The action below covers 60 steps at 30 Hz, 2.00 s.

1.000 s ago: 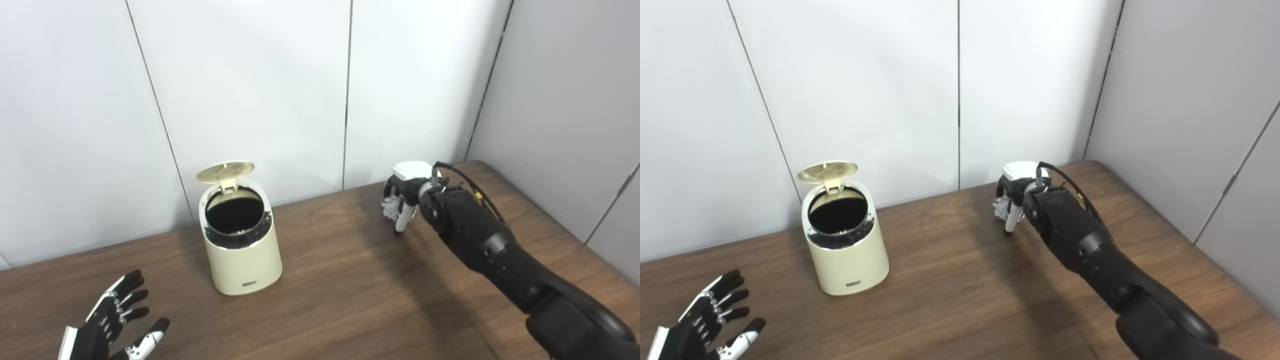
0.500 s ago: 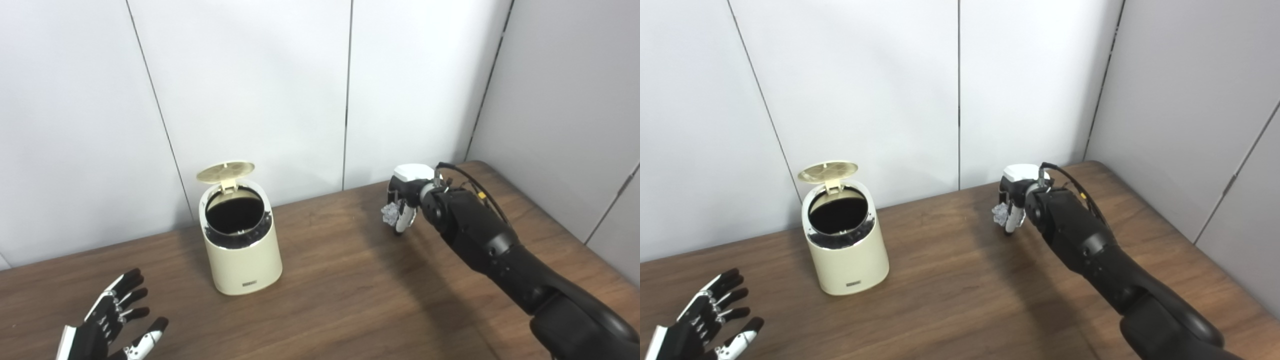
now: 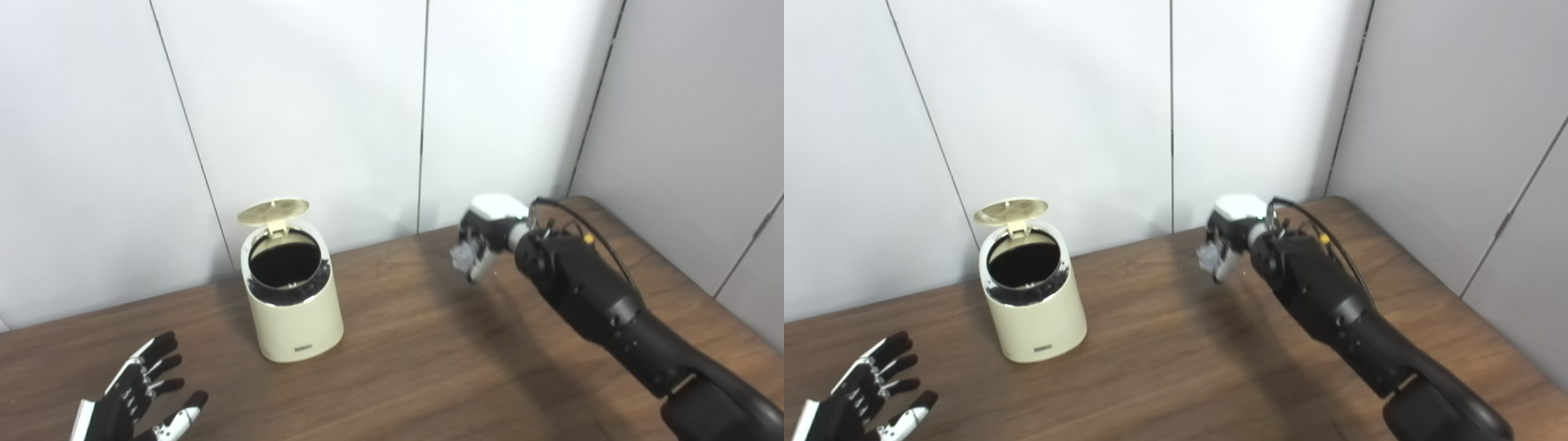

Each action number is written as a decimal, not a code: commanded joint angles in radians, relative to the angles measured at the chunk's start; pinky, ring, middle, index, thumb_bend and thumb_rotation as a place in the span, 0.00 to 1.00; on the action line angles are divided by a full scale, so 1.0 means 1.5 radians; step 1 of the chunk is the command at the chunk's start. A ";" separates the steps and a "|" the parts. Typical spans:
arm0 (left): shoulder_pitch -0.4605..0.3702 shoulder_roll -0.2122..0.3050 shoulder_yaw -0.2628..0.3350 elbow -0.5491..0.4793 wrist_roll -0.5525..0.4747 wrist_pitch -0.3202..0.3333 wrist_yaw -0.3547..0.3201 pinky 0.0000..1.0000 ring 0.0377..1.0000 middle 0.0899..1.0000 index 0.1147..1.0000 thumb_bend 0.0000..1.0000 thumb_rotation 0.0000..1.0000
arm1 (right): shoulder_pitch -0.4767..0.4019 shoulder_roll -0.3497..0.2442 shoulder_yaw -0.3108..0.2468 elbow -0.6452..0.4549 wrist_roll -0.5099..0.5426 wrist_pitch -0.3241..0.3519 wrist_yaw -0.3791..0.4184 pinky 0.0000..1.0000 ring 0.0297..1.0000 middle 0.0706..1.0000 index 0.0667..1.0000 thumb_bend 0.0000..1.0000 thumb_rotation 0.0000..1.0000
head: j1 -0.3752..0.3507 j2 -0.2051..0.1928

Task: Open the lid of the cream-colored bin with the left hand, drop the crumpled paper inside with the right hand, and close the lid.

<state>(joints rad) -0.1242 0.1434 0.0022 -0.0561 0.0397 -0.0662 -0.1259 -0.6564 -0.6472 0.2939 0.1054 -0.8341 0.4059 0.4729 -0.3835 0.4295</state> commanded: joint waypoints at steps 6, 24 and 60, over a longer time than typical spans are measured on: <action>-0.015 -0.003 -0.003 -0.008 -0.001 -0.019 0.006 0.70 0.82 0.85 0.87 0.59 0.00 | -0.043 -0.014 -0.019 -0.118 -0.018 -0.003 0.019 0.45 0.41 0.46 0.45 0.52 0.00 | 0.018 -0.004; -0.014 -0.015 -0.016 0.036 0.015 -0.067 0.016 0.67 0.80 0.84 0.85 0.65 0.00 | -0.033 0.070 -0.017 -0.283 0.010 -0.042 0.037 0.38 0.37 0.46 0.47 0.52 0.00 | 0.089 -0.014; -0.009 -0.052 -0.034 0.073 0.038 -0.105 0.038 0.67 0.81 0.85 0.86 0.69 0.09 | -0.055 0.205 0.000 -0.174 -0.012 -0.084 -0.034 0.60 0.40 0.46 0.44 0.52 0.00 | 0.203 -0.025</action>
<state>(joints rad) -0.1233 0.0708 -0.0467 0.0687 0.1007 -0.1858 -0.0818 -0.6774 -0.3432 0.3071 -0.1454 -0.8374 0.2972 0.4664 -0.0798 0.3912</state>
